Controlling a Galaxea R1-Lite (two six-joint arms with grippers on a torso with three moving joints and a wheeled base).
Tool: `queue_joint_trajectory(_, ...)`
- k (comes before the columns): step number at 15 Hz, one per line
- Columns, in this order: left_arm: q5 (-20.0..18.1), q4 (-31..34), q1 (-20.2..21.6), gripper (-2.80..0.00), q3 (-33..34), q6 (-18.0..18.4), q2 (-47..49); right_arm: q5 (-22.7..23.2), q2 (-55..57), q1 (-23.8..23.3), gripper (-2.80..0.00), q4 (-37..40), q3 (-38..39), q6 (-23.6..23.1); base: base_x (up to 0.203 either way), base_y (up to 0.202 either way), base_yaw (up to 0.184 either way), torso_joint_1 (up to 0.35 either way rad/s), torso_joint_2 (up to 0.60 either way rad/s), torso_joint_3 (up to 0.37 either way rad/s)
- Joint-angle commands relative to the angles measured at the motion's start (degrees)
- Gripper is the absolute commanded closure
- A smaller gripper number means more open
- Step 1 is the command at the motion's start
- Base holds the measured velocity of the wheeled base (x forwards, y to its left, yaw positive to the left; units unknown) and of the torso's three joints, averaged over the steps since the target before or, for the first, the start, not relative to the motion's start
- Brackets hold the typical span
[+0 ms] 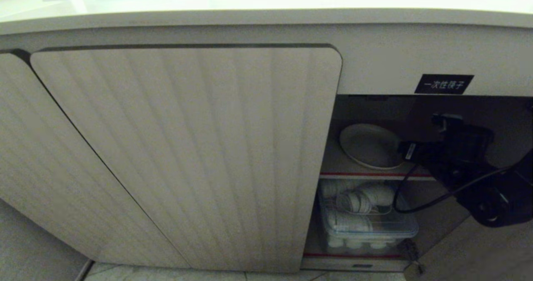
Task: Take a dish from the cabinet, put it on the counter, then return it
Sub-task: Take the plate from the cabinet
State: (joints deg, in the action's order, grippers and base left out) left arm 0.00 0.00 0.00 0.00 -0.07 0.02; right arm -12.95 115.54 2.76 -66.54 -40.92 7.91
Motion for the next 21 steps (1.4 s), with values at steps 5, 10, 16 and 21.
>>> queue_joint_trajectory(5, 0.00, 0.00, 0.00, 0.00, 0.00, -0.01, -0.02, -0.06, 2.41, -1.62, -2.80, 0.53, -4.00, 0.00, 0.000, 0.000, 0.000, 0.000, 0.00, 0.000)
queue_joint_trajectory(10, 0.00, 0.00, 0.00, 0.00, 0.00, -0.01, -0.02, 0.12, 3.81, -1.53, -2.80, 0.88, -4.43, 0.00, 0.000, 0.000, 0.000, 0.000, 0.00, 0.000)
queue_joint_trajectory(16, 0.00, 0.00, 0.00, 0.00, 0.00, -0.01, -0.02, 0.19, 3.99, -1.62, -2.80, 5.27, -6.58, 0.09, 0.000, 0.000, 0.000, 0.000, 0.00, 0.000)
queue_joint_trajectory(21, 0.00, 0.00, 0.00, 0.00, 0.00, -0.01, -0.02, 0.12, 4.25, -2.15, -2.80, 9.53, -9.44, 0.14, 0.000, 0.000, 0.000, 0.000, 0.00, 0.000)
